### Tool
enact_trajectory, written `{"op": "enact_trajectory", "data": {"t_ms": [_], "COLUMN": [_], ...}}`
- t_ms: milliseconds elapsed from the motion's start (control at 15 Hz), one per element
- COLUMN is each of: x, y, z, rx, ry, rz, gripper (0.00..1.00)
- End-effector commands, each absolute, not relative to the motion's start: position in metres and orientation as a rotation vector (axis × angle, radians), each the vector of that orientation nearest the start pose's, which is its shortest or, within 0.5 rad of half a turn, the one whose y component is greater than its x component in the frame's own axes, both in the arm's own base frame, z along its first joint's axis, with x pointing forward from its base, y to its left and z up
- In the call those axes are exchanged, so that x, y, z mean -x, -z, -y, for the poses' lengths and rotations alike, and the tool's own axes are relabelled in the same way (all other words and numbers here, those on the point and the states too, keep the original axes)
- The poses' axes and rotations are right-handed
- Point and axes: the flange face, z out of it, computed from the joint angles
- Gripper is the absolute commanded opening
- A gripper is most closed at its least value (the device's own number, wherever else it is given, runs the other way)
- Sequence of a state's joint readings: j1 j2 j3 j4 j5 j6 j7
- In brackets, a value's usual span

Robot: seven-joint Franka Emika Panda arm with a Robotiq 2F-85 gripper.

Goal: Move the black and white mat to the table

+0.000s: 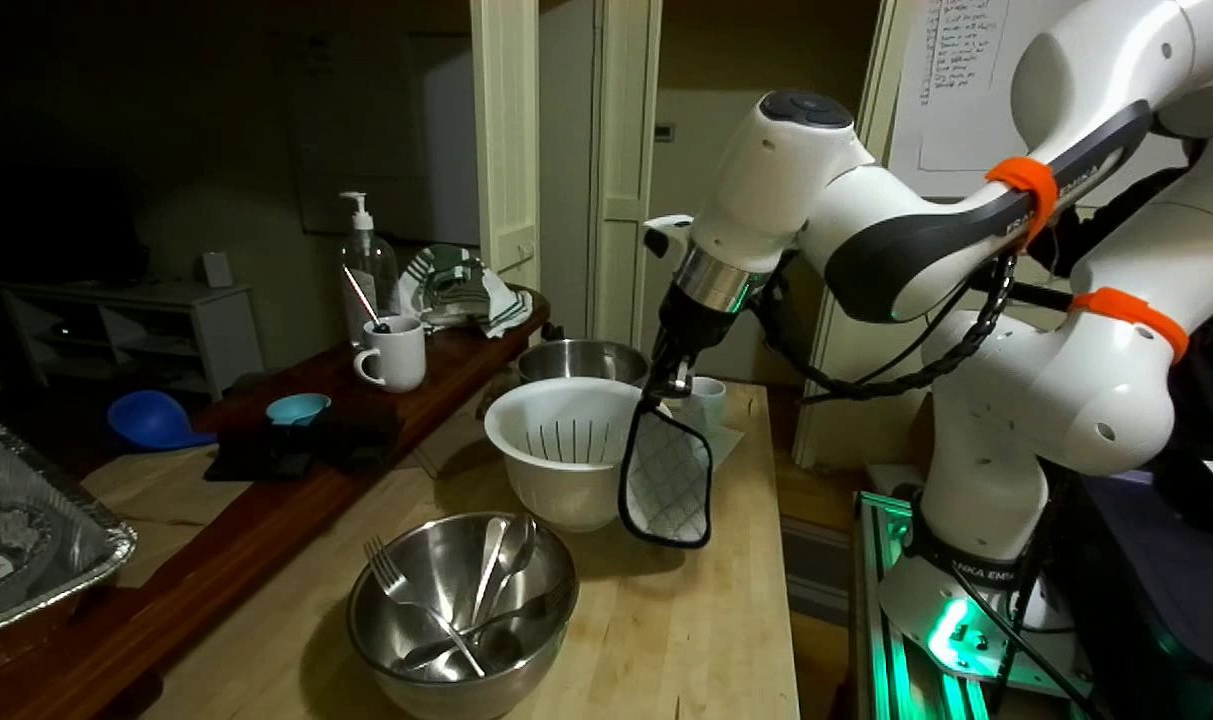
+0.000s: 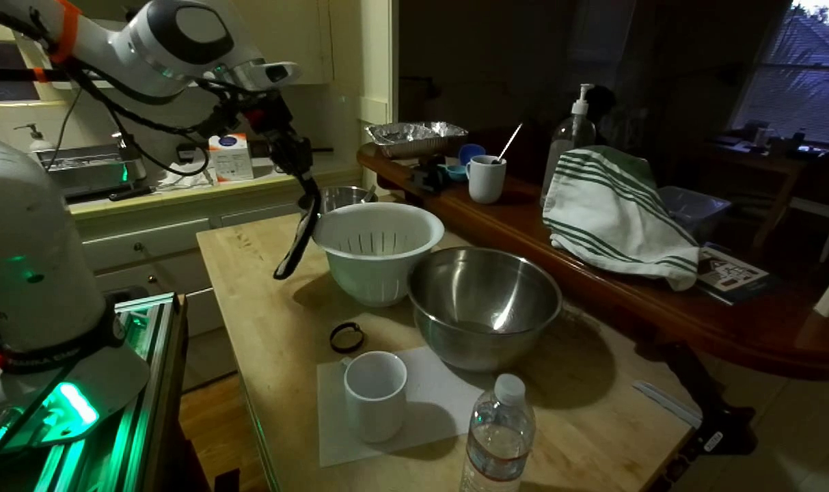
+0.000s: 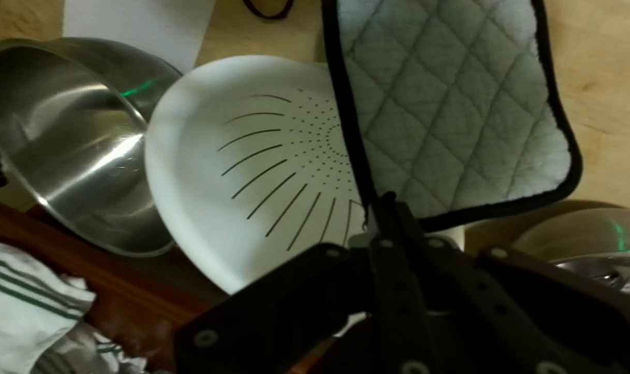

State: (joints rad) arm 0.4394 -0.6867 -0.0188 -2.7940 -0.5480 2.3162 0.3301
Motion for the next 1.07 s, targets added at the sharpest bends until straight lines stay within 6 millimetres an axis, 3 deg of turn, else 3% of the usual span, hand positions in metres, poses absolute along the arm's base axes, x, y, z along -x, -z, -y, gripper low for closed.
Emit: {"op": "enact_trajectory", "data": {"t_ms": [0, 600, 1000], "x": [-0.325, -0.302, -0.304], "y": [-0.389, -0.352, -0.317], "z": [-0.147, -0.192, -0.185], "rx": [3.214, 2.902, 2.669], "ry": [0.431, 0.097, -0.135], "rz": [0.944, 1.579, 1.735], "gripper": [0.01, 0.01, 0.01]}}
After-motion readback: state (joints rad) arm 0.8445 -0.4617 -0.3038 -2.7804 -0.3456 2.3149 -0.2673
